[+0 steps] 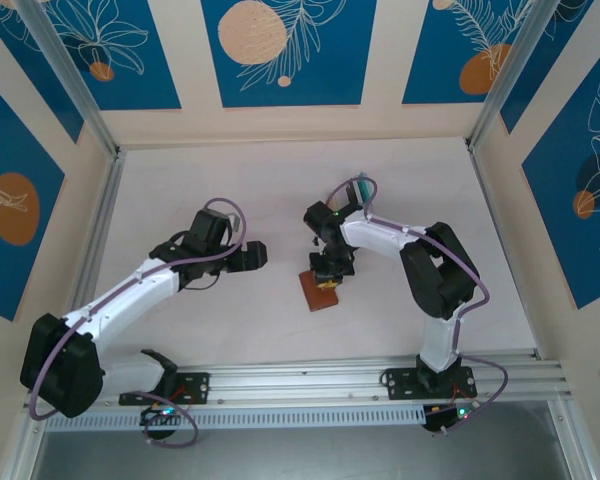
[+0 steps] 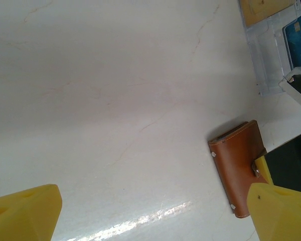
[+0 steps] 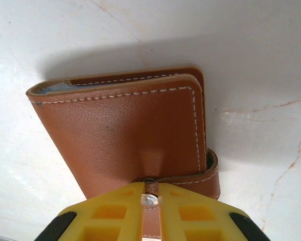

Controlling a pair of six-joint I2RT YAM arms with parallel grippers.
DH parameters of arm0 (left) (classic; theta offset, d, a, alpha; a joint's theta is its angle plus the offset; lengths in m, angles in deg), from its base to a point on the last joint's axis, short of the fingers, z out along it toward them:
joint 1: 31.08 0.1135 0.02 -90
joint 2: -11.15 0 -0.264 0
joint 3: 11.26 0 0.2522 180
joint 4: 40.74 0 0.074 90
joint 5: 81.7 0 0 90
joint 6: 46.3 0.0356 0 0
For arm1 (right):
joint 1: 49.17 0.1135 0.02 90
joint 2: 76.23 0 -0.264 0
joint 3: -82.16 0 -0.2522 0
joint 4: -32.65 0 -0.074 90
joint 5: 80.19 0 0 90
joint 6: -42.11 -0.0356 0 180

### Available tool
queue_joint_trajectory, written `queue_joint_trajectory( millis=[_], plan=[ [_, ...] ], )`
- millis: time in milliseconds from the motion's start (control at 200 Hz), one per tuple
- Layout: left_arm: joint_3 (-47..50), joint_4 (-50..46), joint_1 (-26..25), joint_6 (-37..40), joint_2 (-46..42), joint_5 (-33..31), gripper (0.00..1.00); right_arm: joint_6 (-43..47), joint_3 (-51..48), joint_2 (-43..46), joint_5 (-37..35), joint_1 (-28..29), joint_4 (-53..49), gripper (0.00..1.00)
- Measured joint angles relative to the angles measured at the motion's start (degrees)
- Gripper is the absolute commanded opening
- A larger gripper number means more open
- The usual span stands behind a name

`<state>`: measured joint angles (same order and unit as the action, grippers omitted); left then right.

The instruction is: Put the credit cards into the card holder

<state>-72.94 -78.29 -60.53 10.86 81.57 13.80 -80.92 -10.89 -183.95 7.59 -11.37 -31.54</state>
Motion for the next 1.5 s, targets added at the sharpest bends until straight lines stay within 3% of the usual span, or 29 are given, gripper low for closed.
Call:
queue_joint_trajectory(
  millis=[295,575,730,840,880,1055,1170,1305,1395,1500],
  plan=[
    [0.0,-0.85,0.0,0.07,-0.28,-0.2,0.96,-3.08,-0.15,0.17,-3.82,2.01,0.46,0.16],
    [-0.02,-3.5,0.02,1.57,-4.5,-5.53,1.0,-3.74,-0.7,1.11,-5.07,2.69,1.62,0.33],
    [-0.07,-5.16,0.09,3.65,-9.9,-10.64,1.0,-3.21,0.07,1.22,-4.79,2.84,1.86,0.57],
    [0.39,-4.87,0.09,5.95,-14.56,-15.93,1.0,-2.34,0.46,3.23,-4.35,2.71,1.84,0.82],
    [1.18,-4.09,0.11,6.47,-16.39,-18.56,1.0,-1.88,0.85,4.79,-4.17,2.56,1.84,1.0],
    [9.68,4.26,0.2,10.38,-22.45,-31.19,1.0,-0.31,1.62,16.06,-5.38,-0.35,4.09,0.99],
    [15.63,11.34,0.46,14.36,-21.55,-39.23,0.99,0.28,-2.75,26.08,-13.55,-6.69,9.7,1.0],
    [21.97,22.86,2.51,20.9,-18.75,-45.33,0.99,4.15,-16.9,37.07,-24.06,-17.42,22.23,0.99],
    [25.88,31.3,4.79,24.92,-16.39,-46.64,0.99,11.02,-30.08,42.07,-26.05,-22.97,34.97,0.99],
    [28.3,40.15,8.85,27.67,-11.32,-46.1,0.99,15.82,-38.12,40.68,-25.07,-28.11,43.89,0.99]
  ],
)
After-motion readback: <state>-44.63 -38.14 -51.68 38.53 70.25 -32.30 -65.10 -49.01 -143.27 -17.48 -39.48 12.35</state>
